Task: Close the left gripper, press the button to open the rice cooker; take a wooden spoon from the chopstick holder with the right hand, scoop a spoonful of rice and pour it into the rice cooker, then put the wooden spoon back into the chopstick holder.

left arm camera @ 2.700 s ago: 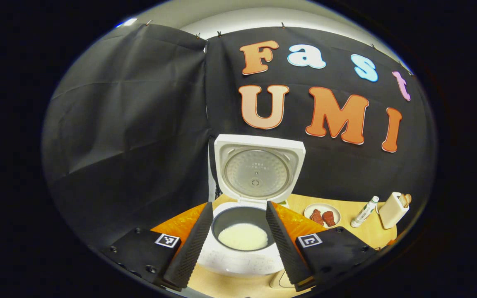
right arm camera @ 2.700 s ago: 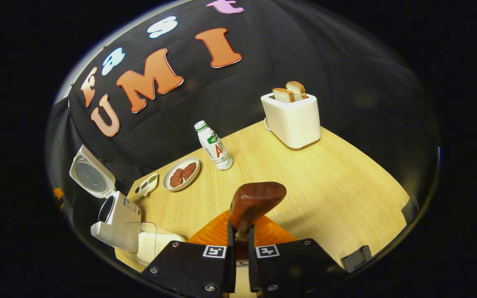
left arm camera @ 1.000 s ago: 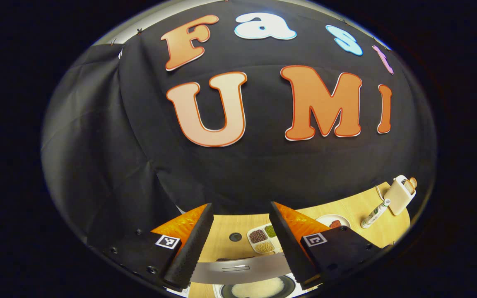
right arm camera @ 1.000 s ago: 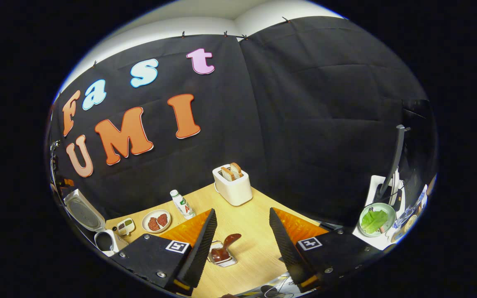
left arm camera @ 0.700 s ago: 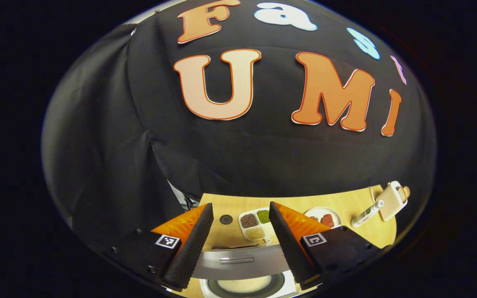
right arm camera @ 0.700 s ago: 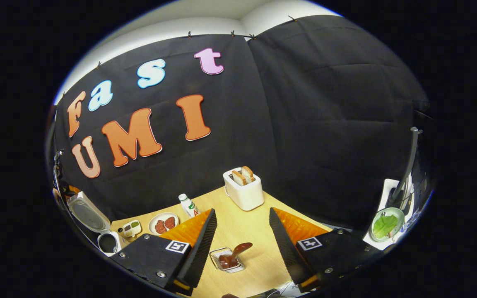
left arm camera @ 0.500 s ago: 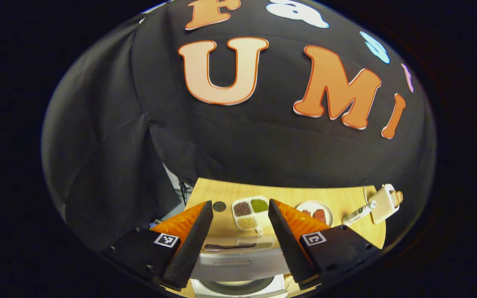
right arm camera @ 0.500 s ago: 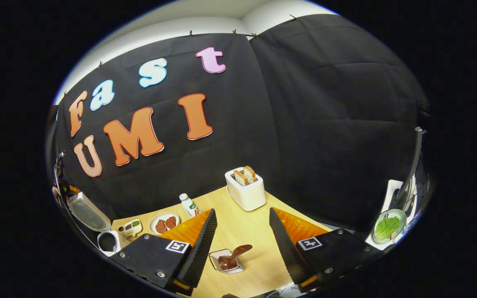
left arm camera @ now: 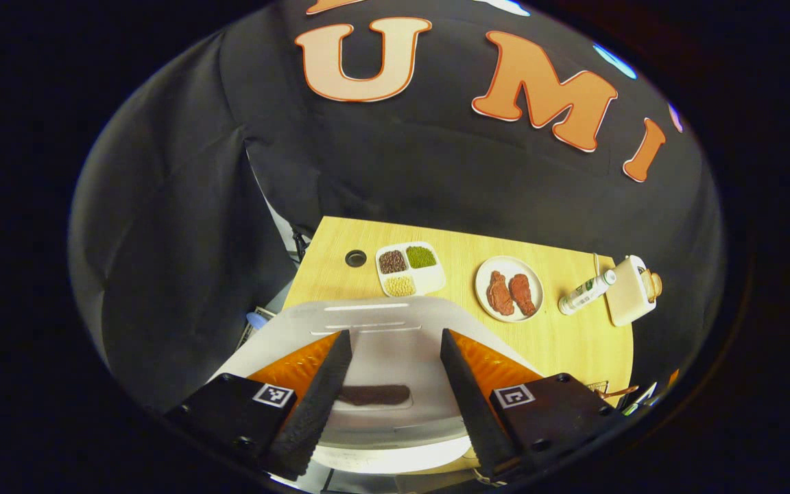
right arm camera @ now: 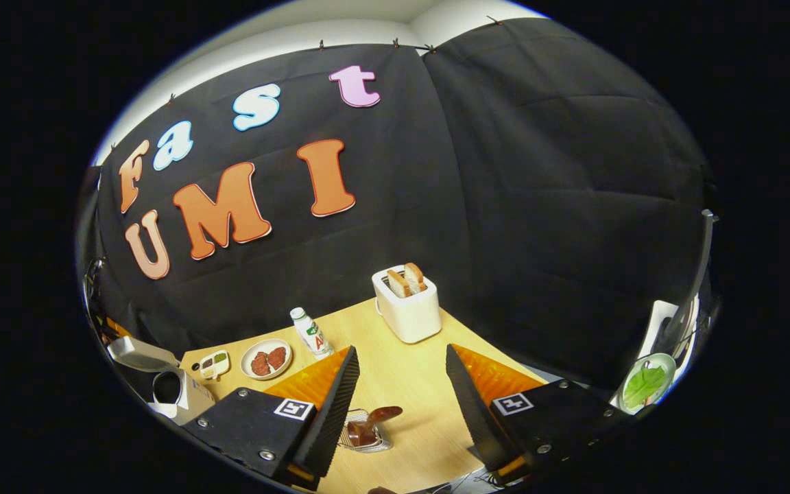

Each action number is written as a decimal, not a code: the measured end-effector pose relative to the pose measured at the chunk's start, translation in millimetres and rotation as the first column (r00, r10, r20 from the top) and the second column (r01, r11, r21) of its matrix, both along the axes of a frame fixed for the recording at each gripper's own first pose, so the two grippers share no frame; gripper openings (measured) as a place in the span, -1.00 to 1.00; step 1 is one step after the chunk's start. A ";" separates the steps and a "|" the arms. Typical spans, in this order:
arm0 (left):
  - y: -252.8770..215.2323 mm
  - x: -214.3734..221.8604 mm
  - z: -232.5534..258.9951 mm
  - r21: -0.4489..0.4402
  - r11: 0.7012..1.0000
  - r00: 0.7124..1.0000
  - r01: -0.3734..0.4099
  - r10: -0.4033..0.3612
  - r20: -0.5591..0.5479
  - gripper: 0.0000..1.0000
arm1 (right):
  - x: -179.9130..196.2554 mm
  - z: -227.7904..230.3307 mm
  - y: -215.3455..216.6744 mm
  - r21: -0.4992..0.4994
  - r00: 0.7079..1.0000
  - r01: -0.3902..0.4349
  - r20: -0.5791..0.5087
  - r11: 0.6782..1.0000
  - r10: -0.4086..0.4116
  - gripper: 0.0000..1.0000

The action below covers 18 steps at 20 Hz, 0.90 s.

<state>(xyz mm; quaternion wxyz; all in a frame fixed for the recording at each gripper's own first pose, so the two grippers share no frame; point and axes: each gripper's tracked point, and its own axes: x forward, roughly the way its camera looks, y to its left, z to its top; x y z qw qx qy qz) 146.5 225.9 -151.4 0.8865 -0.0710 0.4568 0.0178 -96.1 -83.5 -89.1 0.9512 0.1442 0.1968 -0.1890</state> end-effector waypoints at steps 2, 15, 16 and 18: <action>-2.9 -19.5 -18.2 0.008 1.000 0.999 -0.005 0.005 -0.041 0.84 | 7.2 -8.7 4.3 0.006 0.999 -0.032 -0.012 0.999 0.032 0.60; -20.7 -67.8 -109.0 0.040 0.998 0.965 -0.056 0.064 -0.256 0.82 | 20.1 -29.2 22.7 0.000 0.992 -0.124 -0.035 0.992 0.124 0.60; -20.5 -65.3 -105.5 0.047 0.998 0.974 -0.044 0.053 -0.221 0.86 | 22.0 -29.2 25.7 -0.003 0.991 -0.133 -0.031 0.991 0.133 0.60; -21.5 -64.9 -107.3 0.057 0.998 0.985 -0.036 0.045 -0.164 0.89 | 28.1 -23.3 30.5 -0.019 0.988 -0.153 -0.019 0.988 0.152 0.60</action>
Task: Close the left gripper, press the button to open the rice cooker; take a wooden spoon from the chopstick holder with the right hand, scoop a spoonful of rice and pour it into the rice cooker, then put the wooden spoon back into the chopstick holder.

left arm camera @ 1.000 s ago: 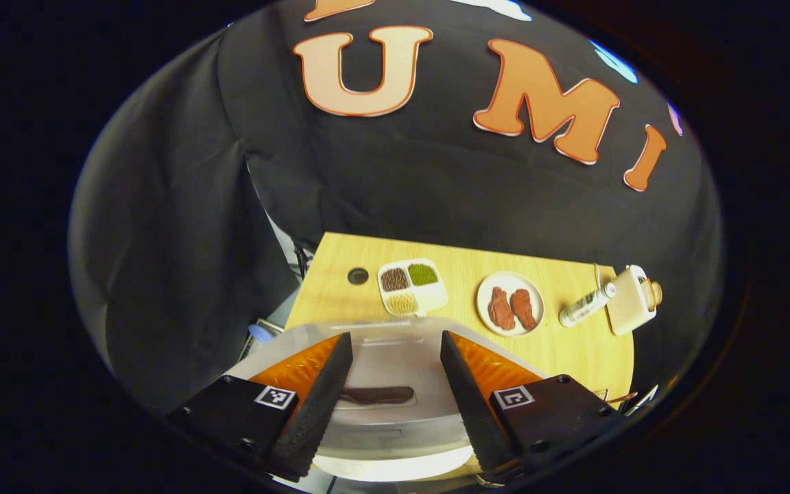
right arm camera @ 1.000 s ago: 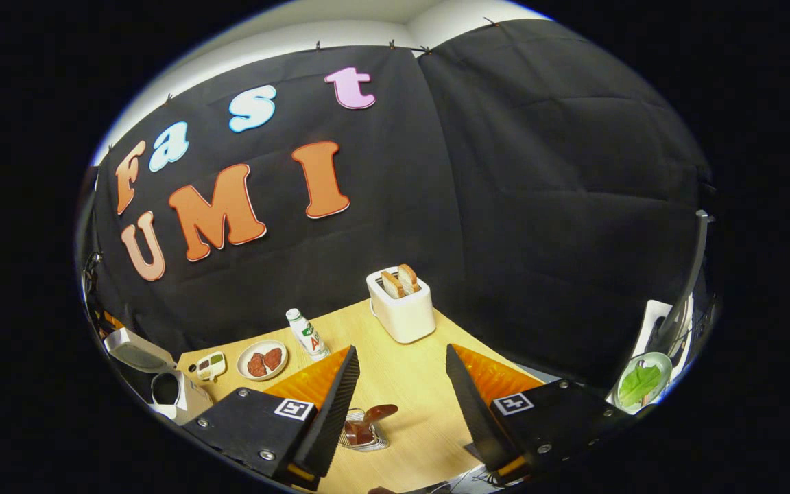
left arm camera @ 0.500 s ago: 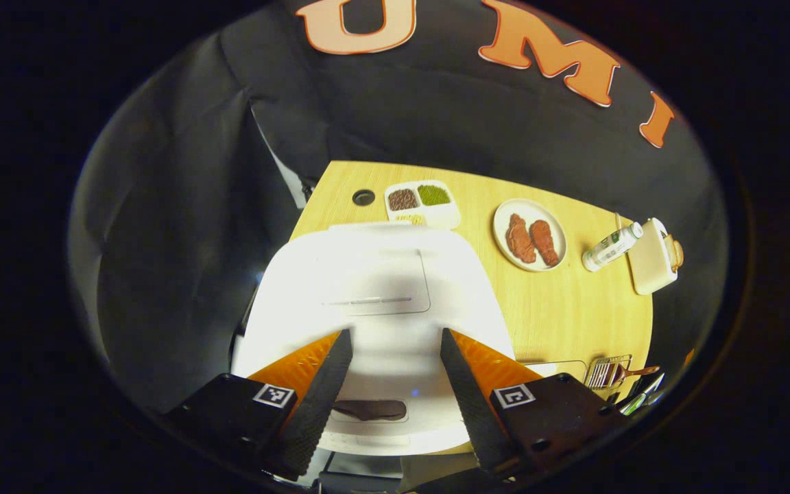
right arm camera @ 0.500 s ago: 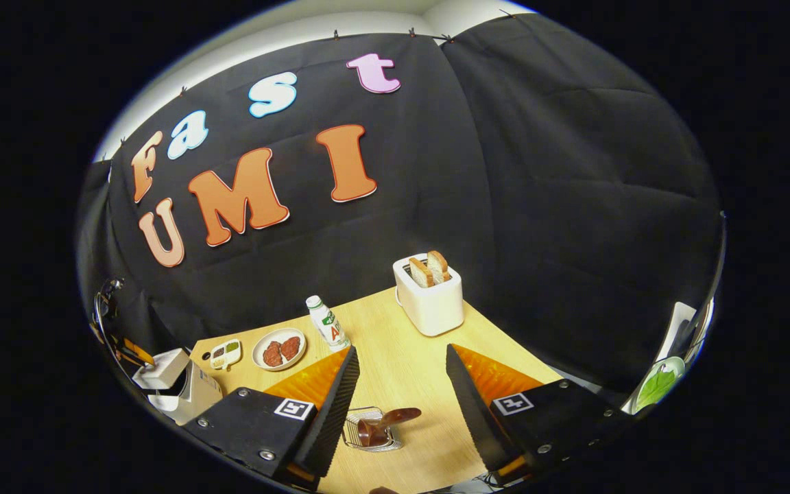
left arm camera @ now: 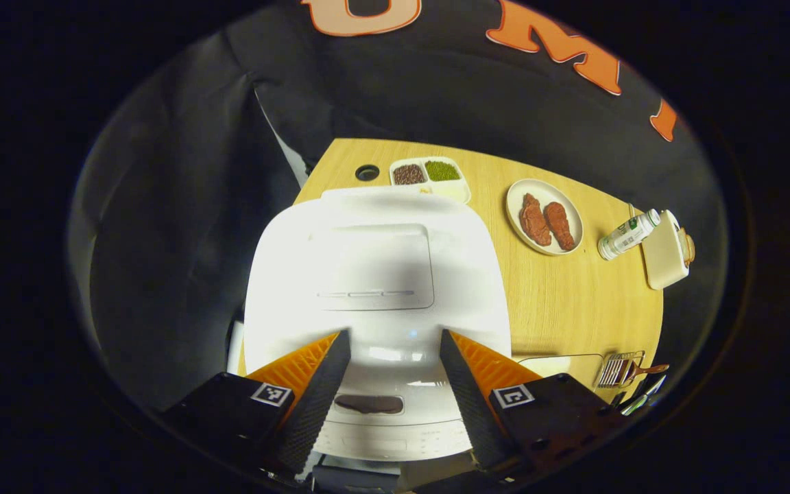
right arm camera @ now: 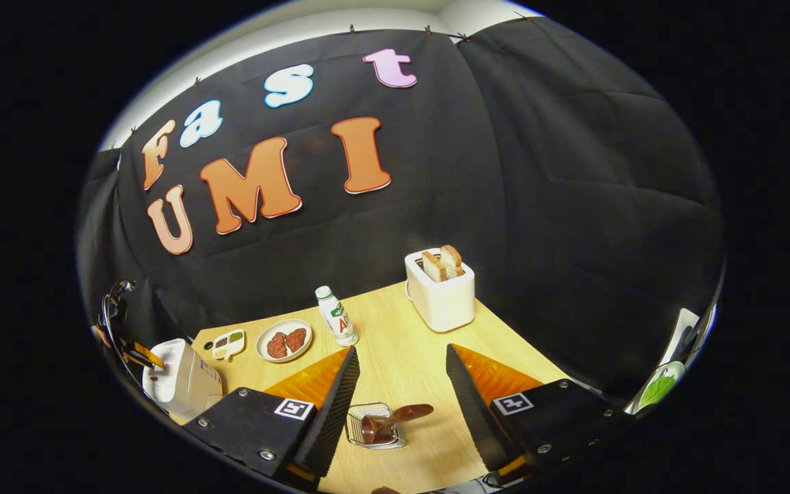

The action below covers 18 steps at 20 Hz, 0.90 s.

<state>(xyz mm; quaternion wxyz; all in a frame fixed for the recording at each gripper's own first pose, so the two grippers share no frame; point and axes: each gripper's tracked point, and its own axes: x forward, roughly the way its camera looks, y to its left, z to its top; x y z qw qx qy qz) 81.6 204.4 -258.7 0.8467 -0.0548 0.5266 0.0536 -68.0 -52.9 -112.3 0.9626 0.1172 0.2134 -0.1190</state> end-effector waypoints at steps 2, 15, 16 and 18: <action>-3.1 6.5 15.5 -0.016 1.000 0.995 -0.003 0.005 0.100 0.90 | 8.4 12.3 1.2 -0.029 1.000 -0.012 0.026 1.000 0.012 0.60; -44.0 -17.3 253.4 0.211 0.977 0.573 -0.003 -0.172 0.801 0.87 | 54.5 135.3 70.9 -0.277 0.935 -0.120 0.292 0.953 0.202 0.60; -48.9 -24.0 262.3 0.217 0.976 0.548 -0.009 -0.177 0.818 0.85 | 55.1 144.0 77.8 -0.284 0.925 -0.130 0.311 0.950 0.219 0.60; -55.8 -36.2 276.2 0.220 0.975 0.488 -0.024 -0.181 0.854 0.85 | 54.3 160.4 89.8 -0.300 0.902 -0.147 0.351 0.943 0.252 0.60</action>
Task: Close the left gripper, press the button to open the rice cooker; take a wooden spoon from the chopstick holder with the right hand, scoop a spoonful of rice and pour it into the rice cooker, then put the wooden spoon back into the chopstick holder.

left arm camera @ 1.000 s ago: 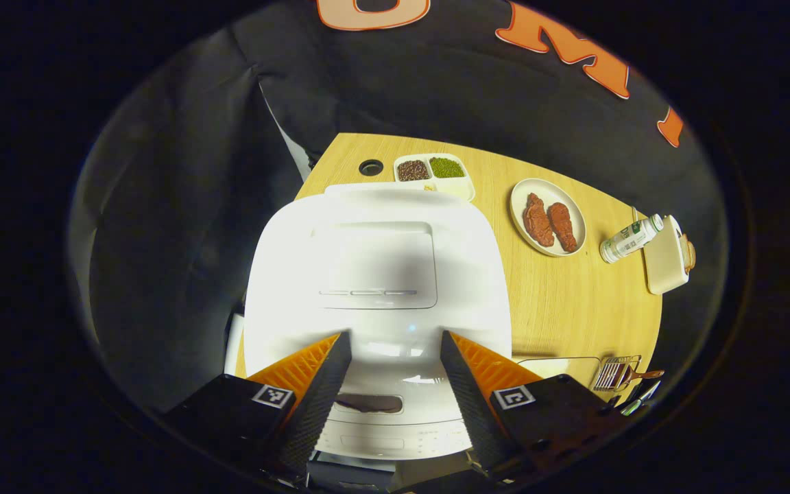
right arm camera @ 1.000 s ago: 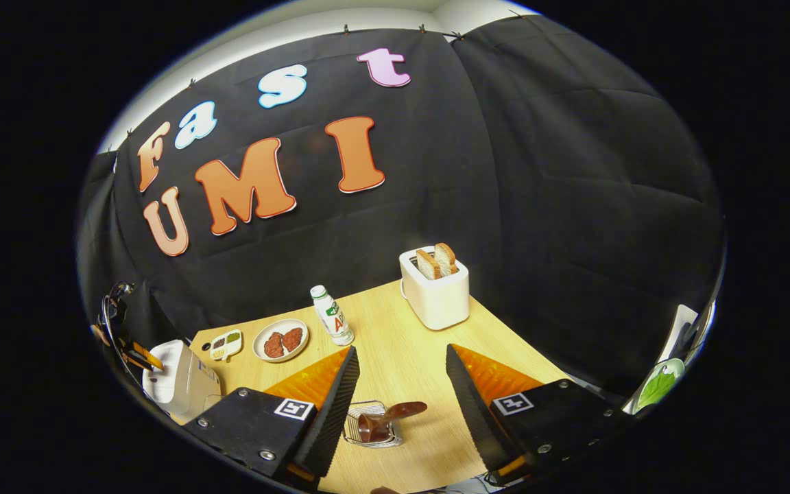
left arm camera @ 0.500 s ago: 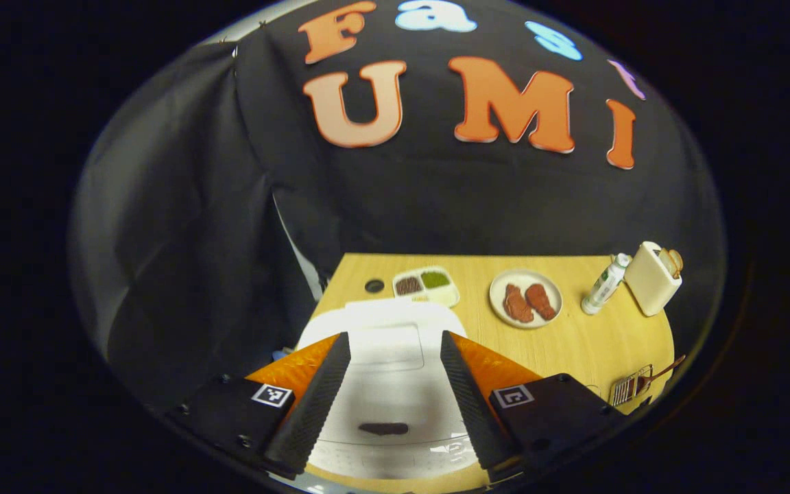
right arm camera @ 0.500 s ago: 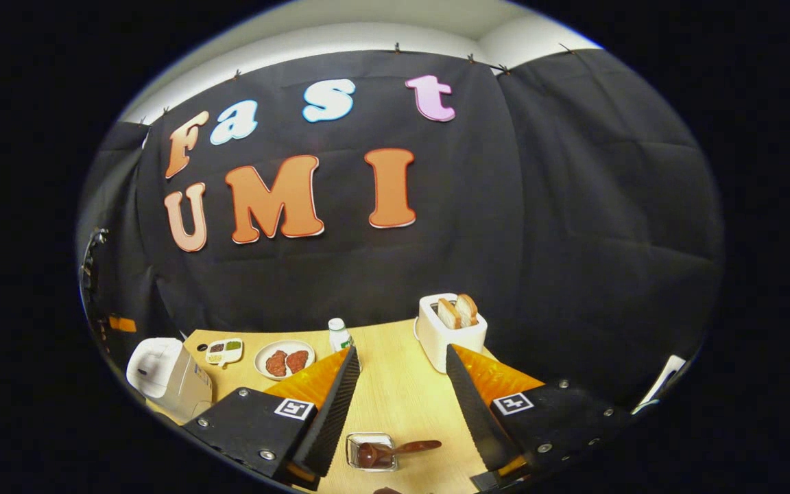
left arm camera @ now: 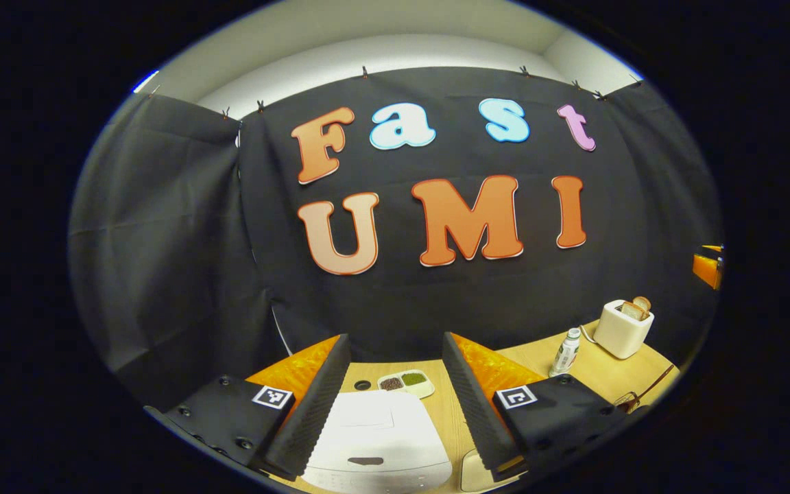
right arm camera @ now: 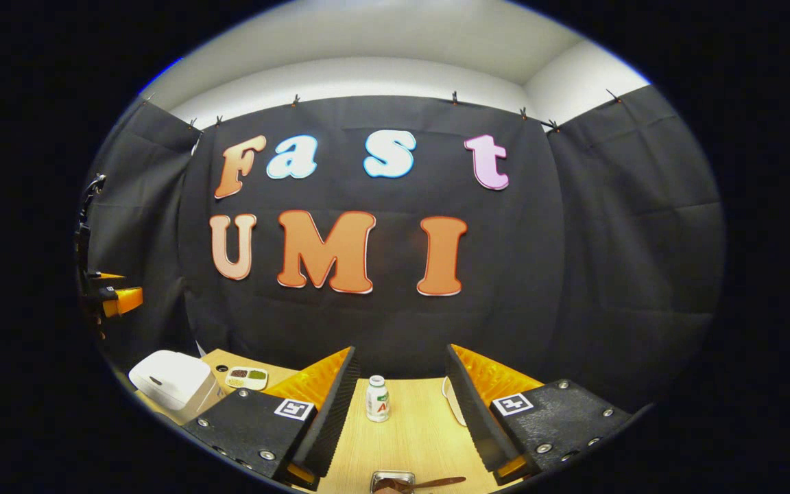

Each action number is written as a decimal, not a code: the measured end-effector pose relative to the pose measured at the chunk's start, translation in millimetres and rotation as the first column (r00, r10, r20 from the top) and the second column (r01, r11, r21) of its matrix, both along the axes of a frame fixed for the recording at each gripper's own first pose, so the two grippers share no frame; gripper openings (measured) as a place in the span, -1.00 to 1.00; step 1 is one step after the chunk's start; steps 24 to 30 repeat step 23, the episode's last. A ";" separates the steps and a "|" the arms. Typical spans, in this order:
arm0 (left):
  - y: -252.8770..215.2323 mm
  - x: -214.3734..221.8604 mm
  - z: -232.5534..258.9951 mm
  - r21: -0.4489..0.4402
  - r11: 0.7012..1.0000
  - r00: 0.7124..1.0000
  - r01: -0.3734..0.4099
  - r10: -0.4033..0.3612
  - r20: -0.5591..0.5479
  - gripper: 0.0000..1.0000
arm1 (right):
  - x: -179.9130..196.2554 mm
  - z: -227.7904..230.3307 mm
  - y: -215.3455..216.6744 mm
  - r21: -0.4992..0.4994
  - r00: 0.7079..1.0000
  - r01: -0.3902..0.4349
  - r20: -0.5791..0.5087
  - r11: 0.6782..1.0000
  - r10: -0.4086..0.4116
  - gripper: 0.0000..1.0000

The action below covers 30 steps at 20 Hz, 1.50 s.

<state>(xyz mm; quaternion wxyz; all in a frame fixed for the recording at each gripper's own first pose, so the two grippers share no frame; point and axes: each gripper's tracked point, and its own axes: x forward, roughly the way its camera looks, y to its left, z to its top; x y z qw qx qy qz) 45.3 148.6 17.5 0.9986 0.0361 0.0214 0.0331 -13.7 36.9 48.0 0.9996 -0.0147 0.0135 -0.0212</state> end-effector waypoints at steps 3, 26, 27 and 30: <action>-14.7 -20.6 15.9 0.012 1.000 0.995 0.013 -0.014 0.104 0.87 | -2.8 17.7 10.7 -0.032 0.997 -0.031 0.074 0.999 0.034 0.59; 5.0 -84.6 45.0 -0.043 0.996 0.983 -0.080 0.086 0.161 0.96 | -21.7 36.1 18.3 -0.060 0.994 -0.067 0.085 0.996 0.072 0.66; 5.0 -84.6 45.0 -0.043 0.996 0.983 -0.080 0.086 0.161 0.96 | -21.7 36.1 18.3 -0.060 0.994 -0.067 0.085 0.996 0.072 0.66; 5.0 -84.6 45.0 -0.043 0.996 0.983 -0.080 0.086 0.161 0.96 | -21.7 36.1 18.3 -0.060 0.994 -0.067 0.085 0.996 0.072 0.66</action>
